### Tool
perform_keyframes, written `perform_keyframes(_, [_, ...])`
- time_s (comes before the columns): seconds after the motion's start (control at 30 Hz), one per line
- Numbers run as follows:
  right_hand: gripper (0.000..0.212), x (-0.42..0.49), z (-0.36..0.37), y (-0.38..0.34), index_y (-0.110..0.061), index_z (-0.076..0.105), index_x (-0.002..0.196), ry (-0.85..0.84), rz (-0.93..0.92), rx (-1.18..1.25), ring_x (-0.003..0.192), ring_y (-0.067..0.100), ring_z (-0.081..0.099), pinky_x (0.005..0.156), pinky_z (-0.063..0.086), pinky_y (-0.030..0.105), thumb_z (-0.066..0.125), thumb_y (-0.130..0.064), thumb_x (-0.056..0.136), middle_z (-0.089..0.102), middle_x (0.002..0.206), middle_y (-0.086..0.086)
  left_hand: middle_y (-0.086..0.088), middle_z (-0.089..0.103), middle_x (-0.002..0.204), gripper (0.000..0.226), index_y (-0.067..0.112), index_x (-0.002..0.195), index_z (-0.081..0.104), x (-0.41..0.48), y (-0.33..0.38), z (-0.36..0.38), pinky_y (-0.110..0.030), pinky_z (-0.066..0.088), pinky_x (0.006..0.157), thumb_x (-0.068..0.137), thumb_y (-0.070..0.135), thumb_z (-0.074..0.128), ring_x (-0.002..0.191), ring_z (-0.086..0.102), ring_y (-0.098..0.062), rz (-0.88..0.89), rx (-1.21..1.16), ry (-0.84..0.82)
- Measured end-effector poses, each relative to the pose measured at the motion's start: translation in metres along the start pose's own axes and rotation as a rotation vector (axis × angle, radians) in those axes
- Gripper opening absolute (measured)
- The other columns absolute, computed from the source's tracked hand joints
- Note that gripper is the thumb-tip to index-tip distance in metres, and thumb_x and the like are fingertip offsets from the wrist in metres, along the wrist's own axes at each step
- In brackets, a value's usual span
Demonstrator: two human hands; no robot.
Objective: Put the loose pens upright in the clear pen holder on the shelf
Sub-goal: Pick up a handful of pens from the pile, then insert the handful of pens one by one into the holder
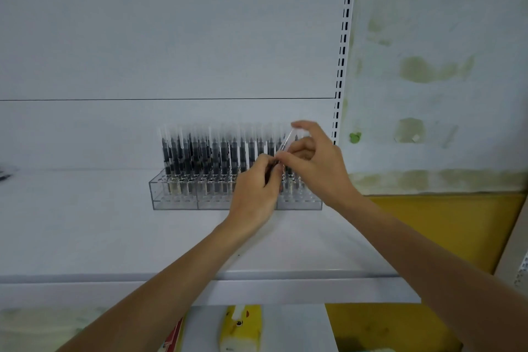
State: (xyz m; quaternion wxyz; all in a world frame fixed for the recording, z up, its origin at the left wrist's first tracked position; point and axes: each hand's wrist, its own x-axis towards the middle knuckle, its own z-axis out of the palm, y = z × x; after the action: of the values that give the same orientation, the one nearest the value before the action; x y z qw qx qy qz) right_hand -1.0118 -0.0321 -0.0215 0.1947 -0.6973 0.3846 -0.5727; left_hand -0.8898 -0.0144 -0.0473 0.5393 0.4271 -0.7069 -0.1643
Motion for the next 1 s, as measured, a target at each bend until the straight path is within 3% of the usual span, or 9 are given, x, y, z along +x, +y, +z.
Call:
perform_keyframes(0.1, [0.046, 0.011, -0.012, -0.012, -0.024, 0.048, 0.12, 0.111, -0.036, 0.066, 0.073, 0.016, 0.067, 0.075, 0.058, 0.032, 0.07, -0.008, 0.082, 0.065, 0.083, 0.005, 0.001, 0.054, 0.068, 0.005, 0.02, 0.096, 0.047, -0.002, 0.004, -0.001, -0.018, 0.039, 0.051, 0.097, 0.016, 0.044, 0.053, 0.045, -0.006, 0.054, 0.024, -0.053])
perform_keyframes(0.2, [0.042, 0.029, -0.026, -0.013, -0.025, 0.05, 0.117, 0.261, -0.081, 0.092, 0.069, 0.013, 0.065, 0.071, 0.059, 0.039, 0.063, -0.002, 0.084, 0.062, 0.083, 0.005, 0.0, 0.057, 0.086, 0.011, 0.023, 0.106, 0.047, -0.015, -0.008, -0.007, -0.02, 0.042, 0.062, 0.096, 0.019, 0.046, 0.073, 0.052, -0.01, 0.126, 0.199, -0.192])
perform_keyframes(0.3, [0.047, 0.041, -0.035, -0.005, -0.022, 0.048, 0.125, 0.329, -0.187, -0.117, 0.07, 0.003, 0.059, 0.072, 0.052, 0.015, 0.059, -0.002, 0.084, 0.061, 0.088, 0.007, 0.008, 0.051, 0.11, 0.024, 0.025, 0.117, 0.052, -0.024, -0.027, -0.009, -0.025, 0.037, 0.089, 0.095, 0.032, 0.044, 0.103, 0.045, -0.008, 0.235, 0.562, -0.529])
perform_keyframes(0.37, [0.048, 0.043, -0.034, 0.004, -0.016, 0.047, 0.127, 0.294, -0.236, -0.227, 0.073, 0.008, 0.06, 0.066, 0.042, 0.002, 0.059, 0.0, 0.084, 0.06, 0.088, 0.007, 0.007, 0.049, 0.115, 0.026, 0.028, 0.118, 0.053, -0.023, -0.031, -0.009, -0.028, 0.034, 0.094, 0.095, 0.035, 0.043, 0.109, 0.04, -0.009, 0.211, 0.573, -0.632])
perform_keyframes(0.57, [0.043, 0.041, -0.022, 0.023, -0.013, 0.049, 0.126, 0.147, -0.24, -0.383, 0.076, 0.014, 0.058, 0.069, 0.043, 0.006, 0.06, -0.001, 0.085, 0.057, 0.083, 0.002, 0.006, 0.05, 0.111, 0.023, 0.029, 0.115, 0.057, -0.02, -0.035, -0.008, -0.027, 0.035, 0.092, 0.094, 0.032, 0.047, 0.107, 0.042, -0.009, 0.19, 0.486, -0.581])
perform_keyframes(0.6, [0.043, 0.039, -0.019, 0.027, -0.012, 0.048, 0.126, 0.077, -0.219, -0.433, 0.076, 0.017, 0.059, 0.071, 0.046, 0.01, 0.059, -0.001, 0.086, 0.057, 0.082, 0.004, 0.006, 0.051, 0.111, 0.023, 0.029, 0.115, 0.058, -0.02, -0.035, -0.008, -0.027, 0.035, 0.092, 0.094, 0.032, 0.048, 0.107, 0.042, -0.009, 0.182, 0.483, -0.58])
perform_keyframes(0.7, [0.045, 0.03, -0.012, 0.036, -0.014, 0.044, 0.131, -0.032, -0.17, -0.573, 0.075, 0.026, 0.06, 0.075, 0.053, 0.04, 0.057, -0.002, 0.088, 0.06, 0.081, 0.011, 0.005, 0.052, 0.11, 0.023, 0.028, 0.114, 0.059, -0.02, -0.035, -0.005, -0.028, 0.037, 0.092, 0.093, 0.029, 0.048, 0.106, 0.044, -0.01, 0.178, 0.479, -0.562])
perform_keyframes(0.87, [0.05, 0.027, -0.016, 0.029, -0.022, 0.043, 0.136, 0.035, -0.167, -0.729, 0.071, 0.02, 0.054, 0.063, 0.043, 0.03, 0.058, -0.014, 0.089, 0.056, 0.081, 0.003, 0.002, 0.053, 0.11, 0.024, 0.022, 0.114, 0.059, -0.02, -0.031, -0.005, -0.03, 0.04, 0.089, 0.093, 0.021, 0.049, 0.104, 0.048, -0.015, 0.187, 0.467, -0.521])
perform_keyframes(1.0, [0.041, 0.017, 0.006, 0.005, -0.014, 0.05, 0.127, 0.106, -0.231, -0.692, 0.062, 0.016, 0.049, 0.059, 0.037, 0.027, 0.058, -0.01, 0.087, 0.051, 0.07, 0.0, 0.0, 0.05, 0.107, 0.026, 0.016, 0.117, 0.054, -0.021, -0.021, -0.019, -0.029, 0.041, 0.081, 0.092, 0.016, 0.048, 0.091, 0.045, -0.011, 0.225, 0.426, -0.325])
